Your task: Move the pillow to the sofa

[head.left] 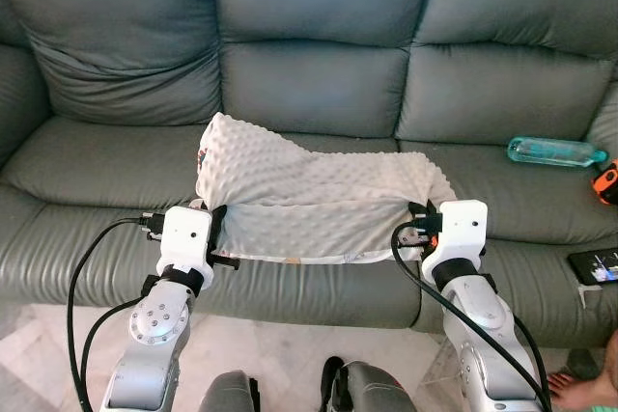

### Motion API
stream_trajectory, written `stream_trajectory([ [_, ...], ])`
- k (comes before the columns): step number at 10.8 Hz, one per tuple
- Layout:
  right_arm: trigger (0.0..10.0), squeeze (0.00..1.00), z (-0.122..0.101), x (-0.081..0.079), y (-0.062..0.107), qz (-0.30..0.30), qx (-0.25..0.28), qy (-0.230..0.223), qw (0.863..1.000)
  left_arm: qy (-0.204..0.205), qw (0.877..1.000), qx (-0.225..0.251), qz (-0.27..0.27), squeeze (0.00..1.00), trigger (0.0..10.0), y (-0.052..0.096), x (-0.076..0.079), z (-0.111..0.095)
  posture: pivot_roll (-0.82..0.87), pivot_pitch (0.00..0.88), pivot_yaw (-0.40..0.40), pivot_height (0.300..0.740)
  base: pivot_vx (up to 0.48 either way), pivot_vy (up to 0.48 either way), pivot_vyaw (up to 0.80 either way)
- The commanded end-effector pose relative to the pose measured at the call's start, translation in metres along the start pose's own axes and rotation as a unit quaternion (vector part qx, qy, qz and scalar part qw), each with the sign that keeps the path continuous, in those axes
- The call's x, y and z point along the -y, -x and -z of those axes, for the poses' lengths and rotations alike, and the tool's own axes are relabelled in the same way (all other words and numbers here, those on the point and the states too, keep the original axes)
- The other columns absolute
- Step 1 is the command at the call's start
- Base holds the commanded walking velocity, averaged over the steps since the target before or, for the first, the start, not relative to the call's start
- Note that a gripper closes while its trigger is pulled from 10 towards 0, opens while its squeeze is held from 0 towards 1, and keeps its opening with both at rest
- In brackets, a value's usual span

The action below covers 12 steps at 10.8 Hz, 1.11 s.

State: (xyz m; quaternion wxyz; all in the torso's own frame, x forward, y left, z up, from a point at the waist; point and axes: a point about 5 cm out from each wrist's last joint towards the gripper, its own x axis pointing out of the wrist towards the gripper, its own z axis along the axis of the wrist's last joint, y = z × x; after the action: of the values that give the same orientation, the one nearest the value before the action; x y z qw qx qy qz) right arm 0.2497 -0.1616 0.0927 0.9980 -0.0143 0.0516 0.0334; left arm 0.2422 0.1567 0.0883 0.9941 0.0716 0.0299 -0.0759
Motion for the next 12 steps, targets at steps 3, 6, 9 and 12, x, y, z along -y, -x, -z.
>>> stream_trajectory([
  [3, 10.0, 0.0, -0.0035, 0.0061, 0.002, 0.015, 0.012, -0.002, 1.0, 0.0, 1.0, 0.007, -0.003, 0.0, 10.0, -0.0003, -0.0015, -0.0016, 0.0, 0.172, -0.02, 0.693, 0.0, 0.0, 0.0],
  [6, 10.0, 0.0, -0.0036, 0.0047, 0.0015, 0.011, 0.013, -0.005, 1.0, 0.002, 1.0, 0.011, -0.003, 0.0, 10.0, -0.0017, 0.0003, -0.004, 0.0, 0.175, -0.023, 0.643, 0.0, 0.0, 0.0],
  [9, 10.0, 0.0, -0.0034, 0.0041, 0.0014, 0.01, 0.014, -0.005, 1.0, 0.003, 1.0, 0.012, -0.004, 0.0, 10.0, -0.0018, 0.0008, -0.0046, 0.0, 0.177, -0.02, 0.603, 0.0, 0.0, 0.0],
  [12, 10.0, 0.0, -0.0007, 0.0052, 0.0032, 0.012, 0.01, -0.006, 1.0, 0.001, 1.0, 0.015, 0.001, 0.0, 10.0, -0.0014, 0.002, -0.006, 0.01, 0.18, -0.02, 0.603, 0.0, 0.0, 0.0],
])
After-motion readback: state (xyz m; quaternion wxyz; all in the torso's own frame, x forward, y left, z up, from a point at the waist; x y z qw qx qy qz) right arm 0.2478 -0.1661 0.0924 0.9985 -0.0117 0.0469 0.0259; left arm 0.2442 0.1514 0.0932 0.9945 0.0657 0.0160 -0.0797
